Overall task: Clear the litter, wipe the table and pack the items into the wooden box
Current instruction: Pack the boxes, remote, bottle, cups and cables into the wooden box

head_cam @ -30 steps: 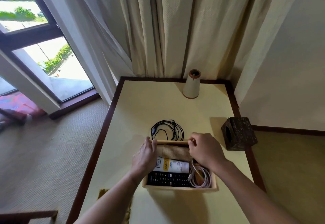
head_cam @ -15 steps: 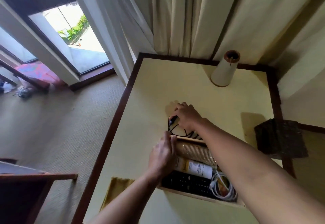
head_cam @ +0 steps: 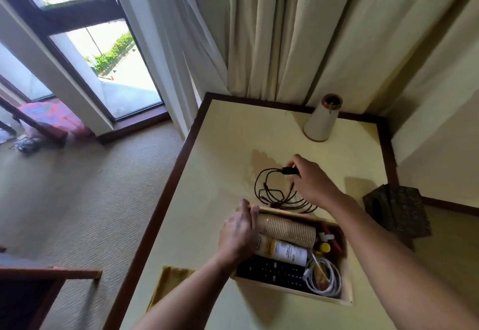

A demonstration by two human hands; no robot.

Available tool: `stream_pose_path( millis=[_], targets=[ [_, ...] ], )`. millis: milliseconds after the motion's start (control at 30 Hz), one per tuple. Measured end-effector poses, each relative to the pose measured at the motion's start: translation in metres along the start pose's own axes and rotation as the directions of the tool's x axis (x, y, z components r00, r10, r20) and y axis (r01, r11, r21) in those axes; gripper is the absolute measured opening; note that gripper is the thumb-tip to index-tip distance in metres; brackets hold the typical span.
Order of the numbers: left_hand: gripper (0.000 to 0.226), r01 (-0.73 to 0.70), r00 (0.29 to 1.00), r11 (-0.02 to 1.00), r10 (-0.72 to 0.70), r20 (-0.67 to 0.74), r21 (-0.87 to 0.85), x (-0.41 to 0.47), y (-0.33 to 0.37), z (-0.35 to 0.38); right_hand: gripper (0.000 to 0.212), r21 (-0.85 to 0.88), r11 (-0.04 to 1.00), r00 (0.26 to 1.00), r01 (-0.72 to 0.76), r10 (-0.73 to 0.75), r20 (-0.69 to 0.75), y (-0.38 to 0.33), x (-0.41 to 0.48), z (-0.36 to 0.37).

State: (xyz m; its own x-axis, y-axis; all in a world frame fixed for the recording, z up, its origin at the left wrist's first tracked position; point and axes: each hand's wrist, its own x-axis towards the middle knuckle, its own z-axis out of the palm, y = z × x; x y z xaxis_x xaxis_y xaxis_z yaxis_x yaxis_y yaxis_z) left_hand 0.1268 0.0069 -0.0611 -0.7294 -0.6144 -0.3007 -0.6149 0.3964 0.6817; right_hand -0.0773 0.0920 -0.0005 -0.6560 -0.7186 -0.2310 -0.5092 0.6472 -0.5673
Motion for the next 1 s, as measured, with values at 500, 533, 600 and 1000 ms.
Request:
stream_pose_path(
  millis=[500,533,600,1000],
  targets=[
    [0.041,-0.703,0.682,0.673,0.730,-0.052,0.229,-0.072,0.133,-0.035,0.029,0.998,0.001,0.970,0.061,0.236,-0.060,-0.089,-0.151,-0.123],
    [0.031,-0.705,0.686,0.688,0.723,-0.083,0.172,-0.072,0.132,-0.038,0.028,0.997,-0.001,0.968,0.079,0.240,-0.077,-0.091,-0.155,-0.129],
    [0.039,-0.629,0.776,0.768,0.613,-0.145,-0.121,-0.074,0.129,-0.051,0.030,0.989,0.096,0.956,0.115,0.258,-0.136,-0.086,-0.160,-0.139],
    [0.038,-0.165,0.705,0.511,0.660,0.262,-0.844,-0.097,0.177,-0.182,0.034,0.336,0.936,0.794,0.106,0.124,-0.595,-0.069,-0.150,-0.121]
  ],
)
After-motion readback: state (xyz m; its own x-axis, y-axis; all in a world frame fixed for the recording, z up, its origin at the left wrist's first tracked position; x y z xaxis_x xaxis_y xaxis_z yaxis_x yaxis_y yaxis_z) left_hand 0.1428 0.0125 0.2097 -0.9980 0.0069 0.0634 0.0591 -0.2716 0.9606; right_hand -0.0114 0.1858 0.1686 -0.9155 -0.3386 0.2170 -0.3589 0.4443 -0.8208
